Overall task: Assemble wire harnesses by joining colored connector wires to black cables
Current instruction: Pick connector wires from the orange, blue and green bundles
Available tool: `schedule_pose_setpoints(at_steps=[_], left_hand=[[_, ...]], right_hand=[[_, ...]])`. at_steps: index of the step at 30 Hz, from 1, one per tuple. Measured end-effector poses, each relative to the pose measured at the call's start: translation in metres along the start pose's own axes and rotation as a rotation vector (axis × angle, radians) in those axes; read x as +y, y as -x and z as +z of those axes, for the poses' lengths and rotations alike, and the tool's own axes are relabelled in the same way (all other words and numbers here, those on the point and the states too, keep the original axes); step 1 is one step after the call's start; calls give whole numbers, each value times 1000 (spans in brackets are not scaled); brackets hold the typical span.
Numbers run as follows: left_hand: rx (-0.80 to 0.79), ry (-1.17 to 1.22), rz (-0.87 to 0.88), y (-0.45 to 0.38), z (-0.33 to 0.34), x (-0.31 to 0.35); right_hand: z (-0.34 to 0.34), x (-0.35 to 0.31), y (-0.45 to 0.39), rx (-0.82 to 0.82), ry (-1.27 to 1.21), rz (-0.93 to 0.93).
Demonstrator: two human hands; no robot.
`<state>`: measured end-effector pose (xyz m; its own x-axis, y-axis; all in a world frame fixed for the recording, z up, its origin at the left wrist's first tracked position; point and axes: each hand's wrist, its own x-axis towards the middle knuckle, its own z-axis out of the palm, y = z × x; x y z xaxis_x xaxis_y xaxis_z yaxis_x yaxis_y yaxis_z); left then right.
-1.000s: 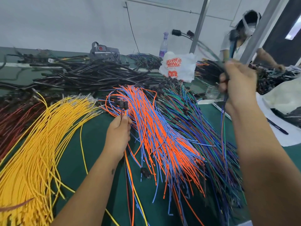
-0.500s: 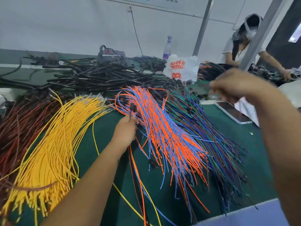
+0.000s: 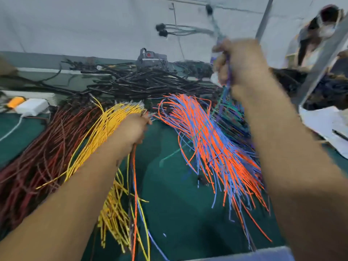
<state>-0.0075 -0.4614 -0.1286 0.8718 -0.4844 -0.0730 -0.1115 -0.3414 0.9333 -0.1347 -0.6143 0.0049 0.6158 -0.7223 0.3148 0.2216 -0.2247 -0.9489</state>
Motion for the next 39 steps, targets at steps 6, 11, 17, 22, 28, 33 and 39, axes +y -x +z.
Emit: schedule_pose_setpoints(at_steps=[6, 11, 17, 22, 28, 33, 39], left_hand=[[181, 147, -19, -9, -32, -29], [196, 462, -123, -22, -17, -46], [285, 563, -150, -29, -9, -45], [282, 759, -71, -25, -14, -50], [156, 943, -62, -17, -20, -43], [168, 1087, -81, -17, -21, -44], [6, 1115, -83, -17, -28, -47]], right_hand=[[82, 144, 28, -82, -125, 463], [102, 198, 44, -95, 344, 122], [89, 189, 45, -66, -212, 158], [87, 176, 47, -121, -637, 258], [106, 174, 65, -375, -43, 54], [112, 180, 82, -604, 618, -252], [111, 177, 80, -559, 264, -19]])
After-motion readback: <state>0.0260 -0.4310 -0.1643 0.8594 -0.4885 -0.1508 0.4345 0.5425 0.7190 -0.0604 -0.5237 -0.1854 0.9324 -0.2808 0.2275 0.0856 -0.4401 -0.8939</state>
